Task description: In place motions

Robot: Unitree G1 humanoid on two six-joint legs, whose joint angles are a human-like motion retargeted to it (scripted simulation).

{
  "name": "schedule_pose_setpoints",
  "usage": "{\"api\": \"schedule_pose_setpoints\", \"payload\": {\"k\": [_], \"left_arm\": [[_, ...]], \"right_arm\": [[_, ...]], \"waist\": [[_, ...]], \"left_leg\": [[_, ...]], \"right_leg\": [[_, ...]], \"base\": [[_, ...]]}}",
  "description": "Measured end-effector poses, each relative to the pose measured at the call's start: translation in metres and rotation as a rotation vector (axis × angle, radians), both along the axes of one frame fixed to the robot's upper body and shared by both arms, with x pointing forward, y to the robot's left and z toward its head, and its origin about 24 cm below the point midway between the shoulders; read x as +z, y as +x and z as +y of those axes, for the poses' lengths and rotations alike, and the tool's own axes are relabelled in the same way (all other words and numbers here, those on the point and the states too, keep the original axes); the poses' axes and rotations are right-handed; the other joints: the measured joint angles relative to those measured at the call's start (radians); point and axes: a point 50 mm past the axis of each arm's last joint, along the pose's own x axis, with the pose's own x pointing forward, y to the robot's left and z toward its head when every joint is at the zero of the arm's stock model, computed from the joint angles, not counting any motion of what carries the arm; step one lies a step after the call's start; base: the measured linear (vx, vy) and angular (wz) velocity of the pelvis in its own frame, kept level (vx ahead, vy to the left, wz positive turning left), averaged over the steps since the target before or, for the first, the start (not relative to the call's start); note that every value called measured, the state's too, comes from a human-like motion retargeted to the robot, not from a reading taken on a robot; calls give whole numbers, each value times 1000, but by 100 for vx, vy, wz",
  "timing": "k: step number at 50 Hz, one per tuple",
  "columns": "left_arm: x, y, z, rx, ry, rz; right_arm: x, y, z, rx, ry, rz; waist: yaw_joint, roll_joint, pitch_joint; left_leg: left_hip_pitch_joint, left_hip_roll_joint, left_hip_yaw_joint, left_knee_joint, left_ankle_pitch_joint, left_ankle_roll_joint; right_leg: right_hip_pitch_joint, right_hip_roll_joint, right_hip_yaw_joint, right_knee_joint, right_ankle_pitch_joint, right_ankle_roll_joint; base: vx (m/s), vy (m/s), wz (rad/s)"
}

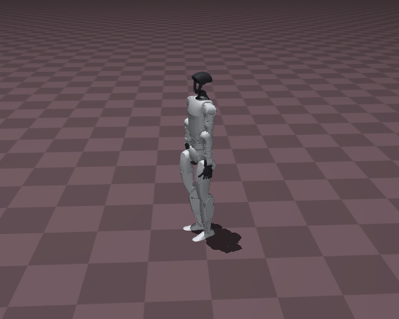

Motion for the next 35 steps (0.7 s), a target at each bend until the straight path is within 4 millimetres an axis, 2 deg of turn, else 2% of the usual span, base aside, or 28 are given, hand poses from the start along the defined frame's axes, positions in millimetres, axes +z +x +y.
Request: {"api": "schedule_pose_setpoints", "payload": {"k": [35], "left_arm": [[0,0,0,16,1,-3]], "right_arm": [[0,0,0,19,3,6]], "waist": [[-19,2,7]], "left_leg": [[0,3,12,0,-2,2]], "right_leg": [[-7,3,8,-3,8,0]], "base": [[0,0,0]]}}
